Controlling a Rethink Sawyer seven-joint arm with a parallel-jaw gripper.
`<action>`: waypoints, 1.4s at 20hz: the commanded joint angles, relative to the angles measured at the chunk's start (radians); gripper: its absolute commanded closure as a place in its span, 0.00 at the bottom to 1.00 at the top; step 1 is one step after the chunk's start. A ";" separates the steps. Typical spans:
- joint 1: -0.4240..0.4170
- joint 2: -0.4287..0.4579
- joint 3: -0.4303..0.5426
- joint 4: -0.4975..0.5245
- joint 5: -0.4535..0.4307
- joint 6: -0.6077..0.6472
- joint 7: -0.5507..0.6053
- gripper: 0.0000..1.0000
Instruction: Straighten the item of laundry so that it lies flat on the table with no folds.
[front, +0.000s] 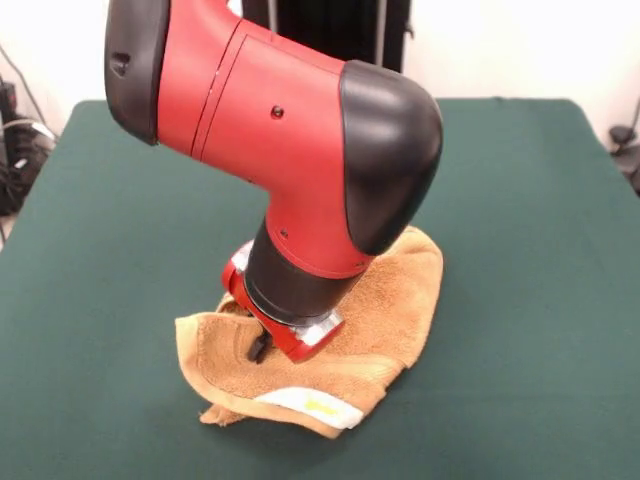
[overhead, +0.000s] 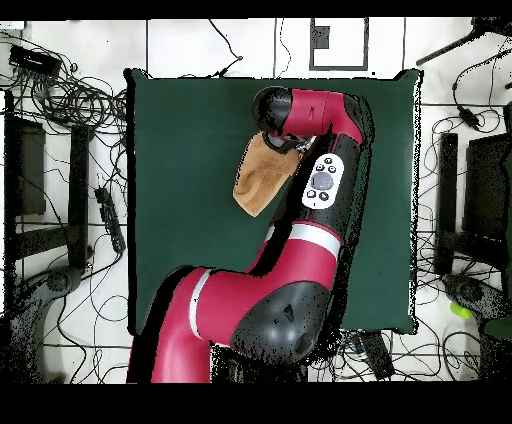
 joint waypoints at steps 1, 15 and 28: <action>-0.068 -0.080 0.235 0.117 0.111 0.131 -0.048 1.00; -0.078 -0.091 0.272 0.112 0.071 0.134 -0.070 1.00; -0.077 -0.237 0.330 0.278 0.016 0.031 -0.189 1.00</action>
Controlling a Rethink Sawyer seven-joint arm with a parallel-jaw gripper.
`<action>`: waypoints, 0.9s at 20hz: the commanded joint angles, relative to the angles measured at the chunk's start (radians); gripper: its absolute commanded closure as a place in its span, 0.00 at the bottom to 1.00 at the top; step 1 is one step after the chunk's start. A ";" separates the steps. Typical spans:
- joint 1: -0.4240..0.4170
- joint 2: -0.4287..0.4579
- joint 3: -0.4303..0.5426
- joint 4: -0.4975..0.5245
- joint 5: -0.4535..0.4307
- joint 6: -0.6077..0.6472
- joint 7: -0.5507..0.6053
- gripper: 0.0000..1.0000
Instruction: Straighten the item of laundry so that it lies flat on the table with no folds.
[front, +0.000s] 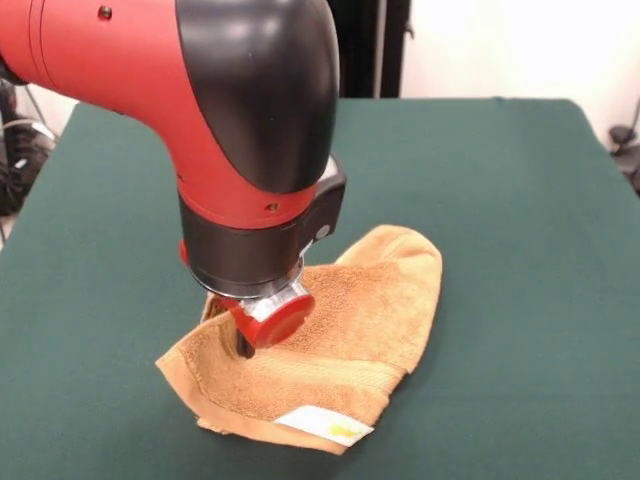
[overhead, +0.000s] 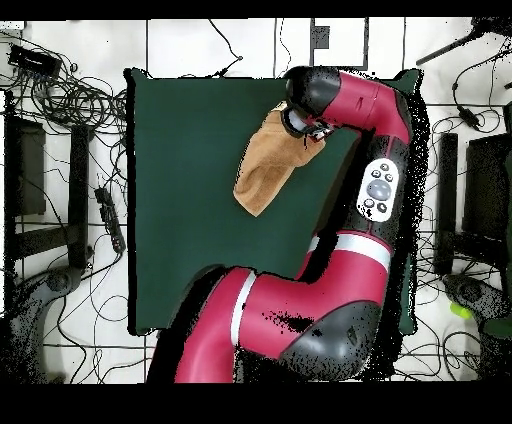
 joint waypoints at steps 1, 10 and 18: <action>0.026 -0.155 0.153 0.302 -0.037 -0.053 -0.209 1.00; 0.006 -0.507 0.218 0.578 -0.123 -0.106 -0.420 1.00; -0.009 -0.651 0.274 0.648 -0.155 0.026 -0.404 1.00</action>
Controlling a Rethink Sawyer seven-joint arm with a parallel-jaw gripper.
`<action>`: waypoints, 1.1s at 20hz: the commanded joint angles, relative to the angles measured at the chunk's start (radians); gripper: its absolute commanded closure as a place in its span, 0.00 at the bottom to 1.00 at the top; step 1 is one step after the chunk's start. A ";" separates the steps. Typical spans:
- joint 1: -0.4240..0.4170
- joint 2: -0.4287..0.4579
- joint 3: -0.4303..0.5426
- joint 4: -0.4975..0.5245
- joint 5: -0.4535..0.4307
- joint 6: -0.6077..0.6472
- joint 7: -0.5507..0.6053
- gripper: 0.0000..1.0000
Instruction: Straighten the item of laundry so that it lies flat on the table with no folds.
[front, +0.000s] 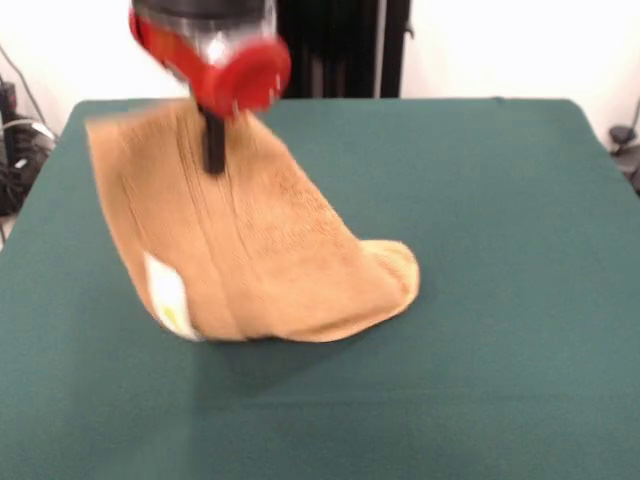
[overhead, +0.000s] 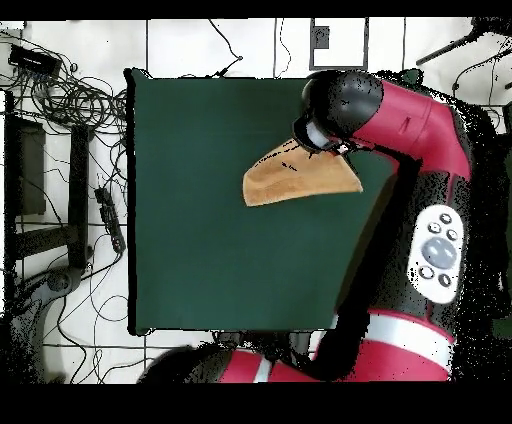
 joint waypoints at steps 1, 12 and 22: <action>0.010 -0.203 0.156 0.232 -0.028 0.090 -0.309 1.00; 0.045 -0.247 0.109 0.204 -0.075 0.244 -0.148 1.00; 0.075 -0.255 0.118 0.231 -0.196 0.104 -0.204 1.00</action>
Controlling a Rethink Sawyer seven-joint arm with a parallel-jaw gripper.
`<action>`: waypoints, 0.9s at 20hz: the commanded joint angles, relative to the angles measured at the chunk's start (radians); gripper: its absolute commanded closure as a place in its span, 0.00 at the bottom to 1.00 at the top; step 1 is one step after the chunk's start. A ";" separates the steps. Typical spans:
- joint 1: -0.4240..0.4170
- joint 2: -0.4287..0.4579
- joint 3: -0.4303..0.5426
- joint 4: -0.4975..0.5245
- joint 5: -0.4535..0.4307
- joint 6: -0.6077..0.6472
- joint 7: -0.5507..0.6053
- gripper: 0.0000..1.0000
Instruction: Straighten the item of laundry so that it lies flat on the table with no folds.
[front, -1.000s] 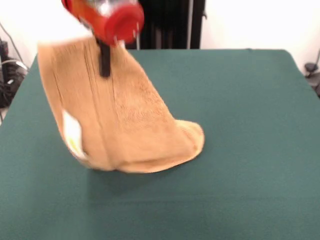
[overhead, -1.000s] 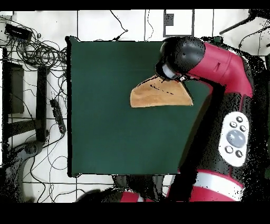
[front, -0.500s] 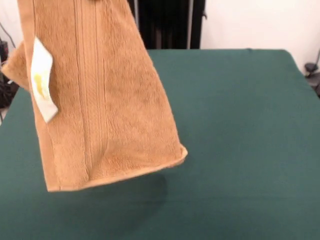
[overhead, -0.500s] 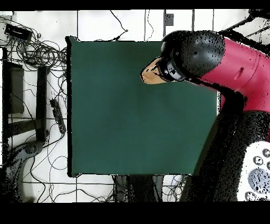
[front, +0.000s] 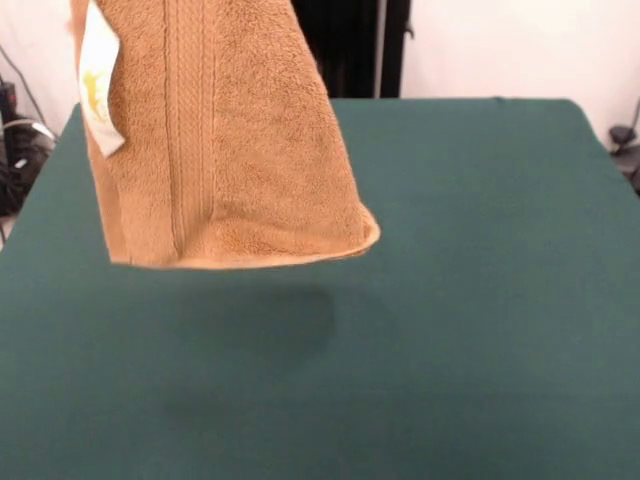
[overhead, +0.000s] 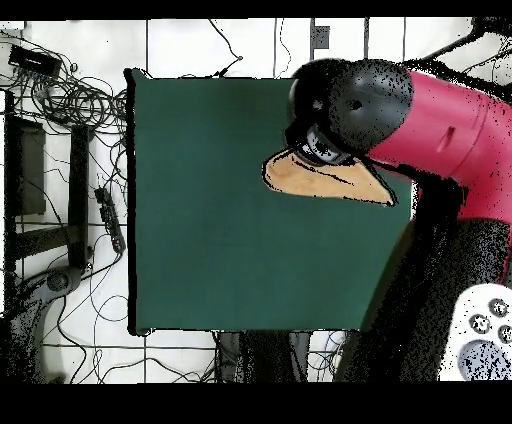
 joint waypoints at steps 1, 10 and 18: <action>0.043 -0.002 0.116 0.177 -0.088 -0.031 -0.199 1.00; 0.018 -0.036 0.160 0.298 -0.067 -0.070 -0.183 1.00; -0.002 -0.077 0.206 0.365 -0.079 -0.122 -0.210 1.00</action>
